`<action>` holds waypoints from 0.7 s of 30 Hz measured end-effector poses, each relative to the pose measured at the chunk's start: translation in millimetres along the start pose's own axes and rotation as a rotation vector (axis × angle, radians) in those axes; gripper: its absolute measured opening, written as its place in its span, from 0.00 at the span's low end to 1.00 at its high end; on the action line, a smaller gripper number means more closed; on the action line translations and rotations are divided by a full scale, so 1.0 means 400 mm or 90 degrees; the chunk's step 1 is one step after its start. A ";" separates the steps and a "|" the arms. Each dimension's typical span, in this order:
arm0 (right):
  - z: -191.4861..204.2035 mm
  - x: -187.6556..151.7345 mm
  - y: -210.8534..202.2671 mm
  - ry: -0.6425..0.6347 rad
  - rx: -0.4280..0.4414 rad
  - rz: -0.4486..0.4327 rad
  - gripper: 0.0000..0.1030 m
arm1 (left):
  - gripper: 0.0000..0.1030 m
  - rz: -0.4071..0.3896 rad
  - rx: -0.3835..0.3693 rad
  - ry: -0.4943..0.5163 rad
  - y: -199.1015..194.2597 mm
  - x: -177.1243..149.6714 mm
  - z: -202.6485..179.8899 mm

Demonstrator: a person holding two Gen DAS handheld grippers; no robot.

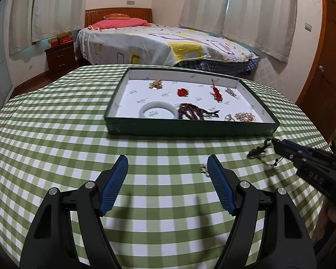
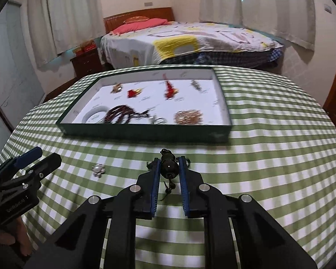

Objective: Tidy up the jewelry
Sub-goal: 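Grasp the pearl flower brooch with the left tool while the right tool holds the black pendant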

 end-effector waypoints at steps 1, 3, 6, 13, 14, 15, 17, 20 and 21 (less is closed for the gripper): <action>-0.008 0.000 -0.003 0.002 -0.003 -0.001 0.17 | 0.69 0.002 -0.002 0.004 0.004 -0.001 -0.010; -0.030 -0.002 -0.010 0.011 -0.008 -0.003 0.17 | 0.69 0.005 -0.003 0.011 0.012 -0.003 -0.026; -0.054 -0.007 -0.014 0.026 -0.009 -0.002 0.17 | 0.69 0.013 -0.007 0.020 0.030 -0.006 -0.055; -0.069 -0.010 -0.011 0.040 -0.002 -0.002 0.17 | 0.64 0.047 -0.004 0.050 0.086 -0.018 -0.103; -0.067 -0.011 -0.009 0.040 -0.001 -0.001 0.17 | 0.63 0.060 -0.005 0.051 0.098 -0.020 -0.106; -0.066 -0.012 -0.008 0.042 0.002 0.000 0.17 | 0.58 0.068 -0.008 0.049 0.106 -0.020 -0.108; -0.066 -0.014 -0.005 0.044 0.006 0.002 0.17 | 0.52 0.086 -0.010 0.042 0.122 -0.023 -0.107; -0.069 -0.014 -0.003 0.049 0.008 0.002 0.17 | 0.43 0.108 -0.013 0.038 0.138 -0.030 -0.104; -0.070 -0.014 -0.002 0.051 0.008 0.001 0.17 | 0.42 0.111 -0.013 0.038 0.140 -0.031 -0.104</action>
Point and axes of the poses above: each gripper's, at about its wrist camera, not at the fingertips, and y roughly the way its jaws point, z to its left, x to its top, the point moved 6 cm from there along y, roughly the way its jaws point, and after that the axes turned 2 degrees about -x, right-handed, at the moved point
